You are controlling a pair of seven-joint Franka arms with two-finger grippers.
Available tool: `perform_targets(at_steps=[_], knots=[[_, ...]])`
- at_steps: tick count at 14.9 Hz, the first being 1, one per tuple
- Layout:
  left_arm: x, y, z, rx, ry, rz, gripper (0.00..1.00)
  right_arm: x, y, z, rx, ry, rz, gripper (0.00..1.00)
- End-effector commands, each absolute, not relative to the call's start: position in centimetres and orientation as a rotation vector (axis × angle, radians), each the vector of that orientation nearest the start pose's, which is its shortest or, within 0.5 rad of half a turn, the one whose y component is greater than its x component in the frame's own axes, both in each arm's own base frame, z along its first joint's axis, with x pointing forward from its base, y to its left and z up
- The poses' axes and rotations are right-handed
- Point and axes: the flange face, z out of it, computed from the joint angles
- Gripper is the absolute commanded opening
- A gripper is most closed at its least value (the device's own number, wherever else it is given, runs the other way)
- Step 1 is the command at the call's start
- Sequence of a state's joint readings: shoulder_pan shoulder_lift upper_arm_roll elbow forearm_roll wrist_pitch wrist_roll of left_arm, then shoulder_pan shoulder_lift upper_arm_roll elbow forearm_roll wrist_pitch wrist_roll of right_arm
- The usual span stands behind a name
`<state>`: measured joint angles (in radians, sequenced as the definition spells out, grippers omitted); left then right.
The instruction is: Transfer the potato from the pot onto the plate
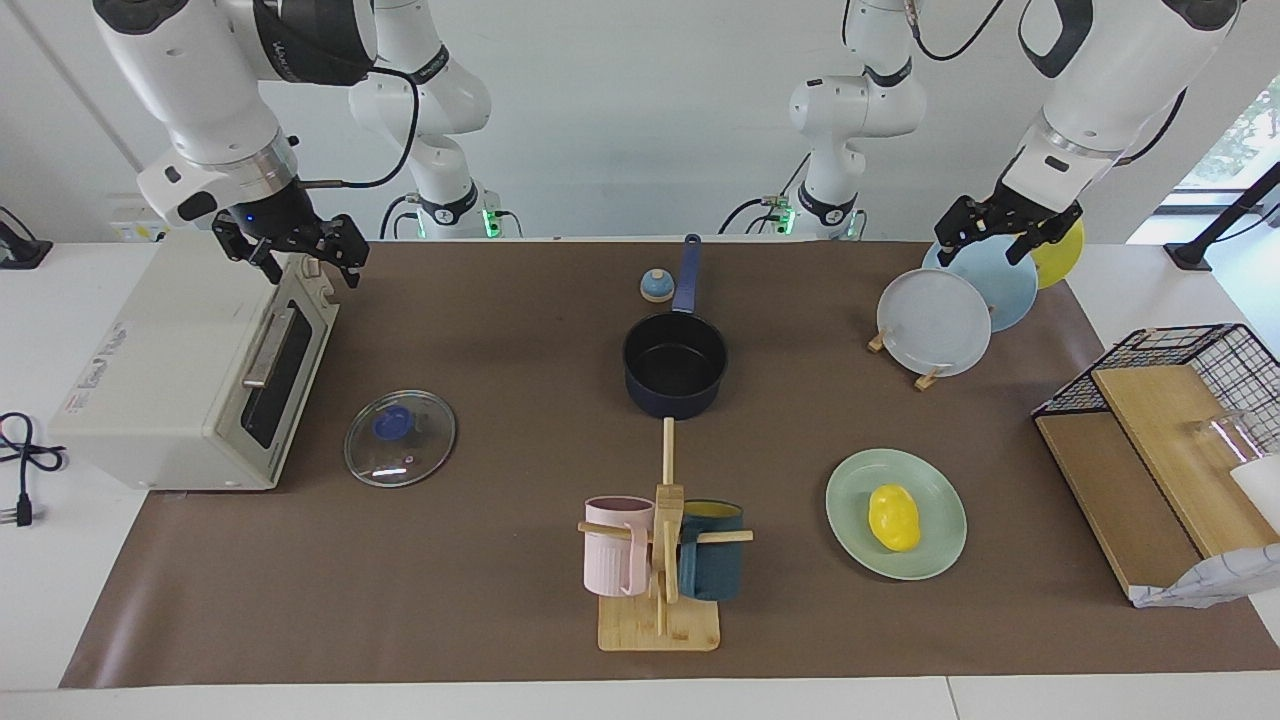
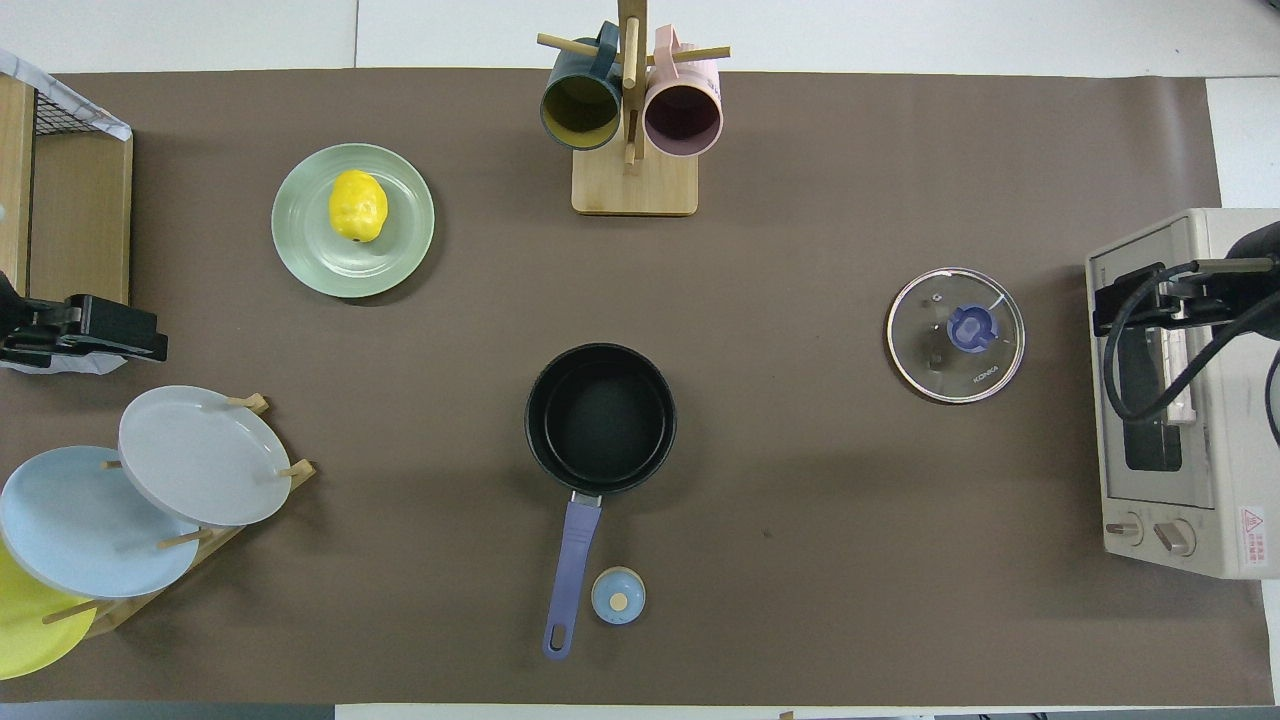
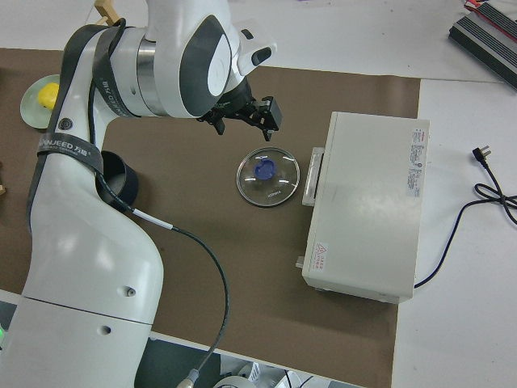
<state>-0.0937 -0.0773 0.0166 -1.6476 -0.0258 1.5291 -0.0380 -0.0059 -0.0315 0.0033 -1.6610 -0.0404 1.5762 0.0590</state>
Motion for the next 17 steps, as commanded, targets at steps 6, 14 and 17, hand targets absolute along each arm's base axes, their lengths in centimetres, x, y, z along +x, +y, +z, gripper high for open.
perform_targets(at_steps=[6,14,17], knots=[[53.4,-4.5,64.0,-3.141,0.095,0.135,1.00,54.4,-0.4,60.2,-3.162,0.120,0.062,1.00],[53.3,-4.0,63.4,-3.143,0.084,0.155,1.00,54.4,-0.3,60.2,-3.162,0.118,0.059,1.00],[53.2,-3.8,63.3,-3.145,0.081,0.155,1.00,54.4,-0.3,60.2,-3.162,0.118,0.062,1.00]])
